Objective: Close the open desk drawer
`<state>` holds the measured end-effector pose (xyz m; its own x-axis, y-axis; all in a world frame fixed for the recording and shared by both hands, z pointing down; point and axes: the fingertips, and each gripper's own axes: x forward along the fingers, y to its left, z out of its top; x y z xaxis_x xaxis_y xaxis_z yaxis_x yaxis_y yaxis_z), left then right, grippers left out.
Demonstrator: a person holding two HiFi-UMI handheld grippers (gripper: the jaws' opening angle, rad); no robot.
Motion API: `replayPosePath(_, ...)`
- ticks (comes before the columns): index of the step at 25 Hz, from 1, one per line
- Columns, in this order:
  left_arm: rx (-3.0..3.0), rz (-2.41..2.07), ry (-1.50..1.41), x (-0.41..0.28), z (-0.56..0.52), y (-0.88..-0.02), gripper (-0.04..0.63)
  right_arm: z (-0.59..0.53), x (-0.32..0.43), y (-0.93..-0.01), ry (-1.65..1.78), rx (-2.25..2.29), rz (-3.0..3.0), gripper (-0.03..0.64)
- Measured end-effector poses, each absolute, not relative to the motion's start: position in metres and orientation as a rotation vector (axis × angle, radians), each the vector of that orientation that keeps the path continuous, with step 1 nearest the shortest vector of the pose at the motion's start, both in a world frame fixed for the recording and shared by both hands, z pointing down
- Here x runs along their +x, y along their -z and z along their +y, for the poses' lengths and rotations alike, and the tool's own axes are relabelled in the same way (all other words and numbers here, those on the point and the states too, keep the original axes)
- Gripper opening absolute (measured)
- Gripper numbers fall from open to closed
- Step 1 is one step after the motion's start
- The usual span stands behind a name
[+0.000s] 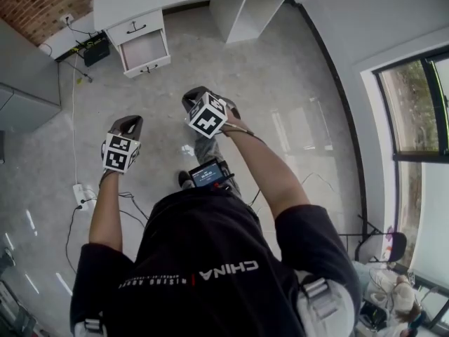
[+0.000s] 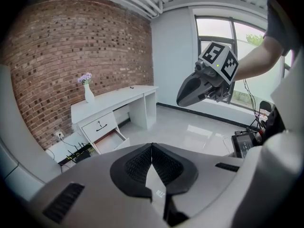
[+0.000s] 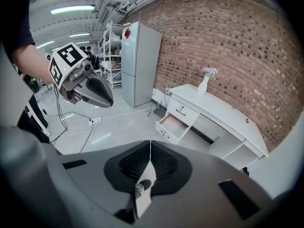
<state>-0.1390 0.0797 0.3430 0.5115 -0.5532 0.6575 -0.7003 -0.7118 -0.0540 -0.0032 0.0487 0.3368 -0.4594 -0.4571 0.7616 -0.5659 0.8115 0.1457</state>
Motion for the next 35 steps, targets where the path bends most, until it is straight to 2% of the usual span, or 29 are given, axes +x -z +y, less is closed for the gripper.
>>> replayPosePath(19,2.349,-1.239,-0.942,-0.112,-0.168,-0.331,0.012,-0.218,-0.003,-0.341,-0.162,0.586,-2.226,0.017)
replayPosePath(35,2.377,-1.136,-0.963,-0.188,-0.208,-0.35,0.012,-0.252,-0.084,-0.354,-0.277,0.646,-2.201,0.017)
